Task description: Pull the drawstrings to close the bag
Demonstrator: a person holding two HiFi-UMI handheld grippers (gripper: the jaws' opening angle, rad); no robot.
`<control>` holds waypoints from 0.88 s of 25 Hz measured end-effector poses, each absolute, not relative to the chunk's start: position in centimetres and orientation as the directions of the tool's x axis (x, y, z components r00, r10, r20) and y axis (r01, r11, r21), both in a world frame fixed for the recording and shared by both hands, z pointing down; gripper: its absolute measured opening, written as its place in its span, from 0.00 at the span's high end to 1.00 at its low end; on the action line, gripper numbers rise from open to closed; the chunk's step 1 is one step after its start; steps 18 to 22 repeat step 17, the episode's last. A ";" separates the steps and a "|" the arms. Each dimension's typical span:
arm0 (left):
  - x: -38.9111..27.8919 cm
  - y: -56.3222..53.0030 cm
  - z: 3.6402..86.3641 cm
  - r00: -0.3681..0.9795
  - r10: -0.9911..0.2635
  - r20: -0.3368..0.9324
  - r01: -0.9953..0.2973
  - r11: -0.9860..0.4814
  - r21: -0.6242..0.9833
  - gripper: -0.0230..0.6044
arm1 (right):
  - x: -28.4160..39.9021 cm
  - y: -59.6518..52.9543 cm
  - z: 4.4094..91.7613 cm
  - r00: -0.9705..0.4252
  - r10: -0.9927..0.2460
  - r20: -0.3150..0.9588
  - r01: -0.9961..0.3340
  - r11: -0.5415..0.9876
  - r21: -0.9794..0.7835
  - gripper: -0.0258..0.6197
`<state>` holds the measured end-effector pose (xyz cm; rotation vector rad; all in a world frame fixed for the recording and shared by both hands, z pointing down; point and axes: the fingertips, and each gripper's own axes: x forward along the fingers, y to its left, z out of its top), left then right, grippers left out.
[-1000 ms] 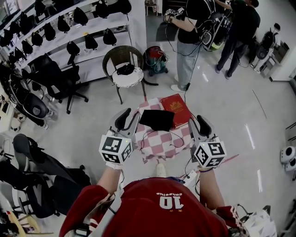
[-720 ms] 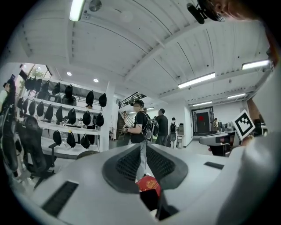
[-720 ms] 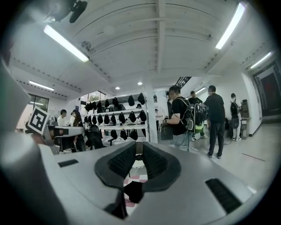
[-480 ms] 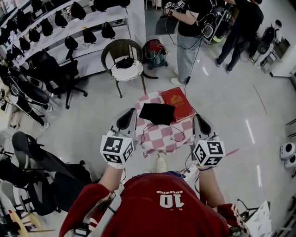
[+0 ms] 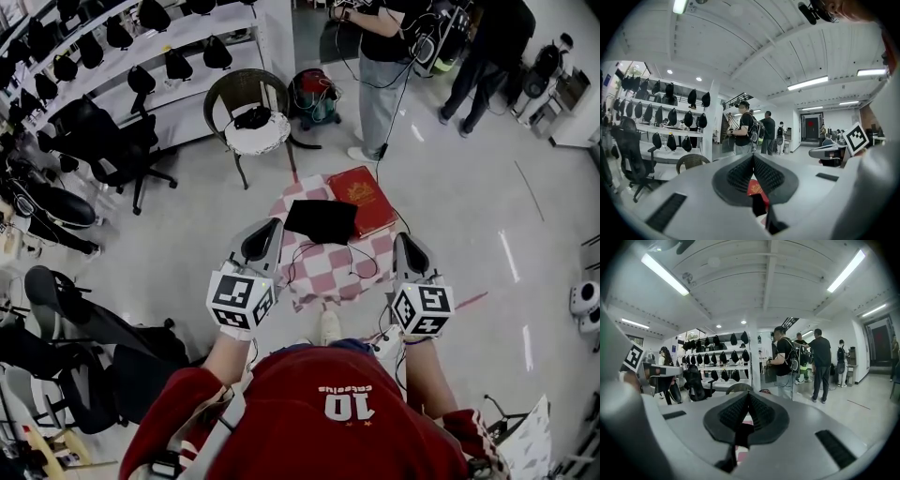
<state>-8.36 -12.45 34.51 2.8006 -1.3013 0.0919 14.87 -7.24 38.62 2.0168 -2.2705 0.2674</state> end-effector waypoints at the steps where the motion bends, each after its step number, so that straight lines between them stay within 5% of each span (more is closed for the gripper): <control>1: -8.3 -12.4 34.6 0.645 -0.760 0.077 -0.763 -0.646 0.023 0.95 | 14.8 -7.3 38.7 -0.122 -0.975 0.187 -0.991 0.110 -0.069 0.94; 22: -8.1 -12.6 35.0 0.651 -0.753 0.090 -0.758 -0.653 0.018 0.95 | 14.5 -7.4 38.7 -0.126 -0.974 0.187 -0.991 0.114 -0.073 0.94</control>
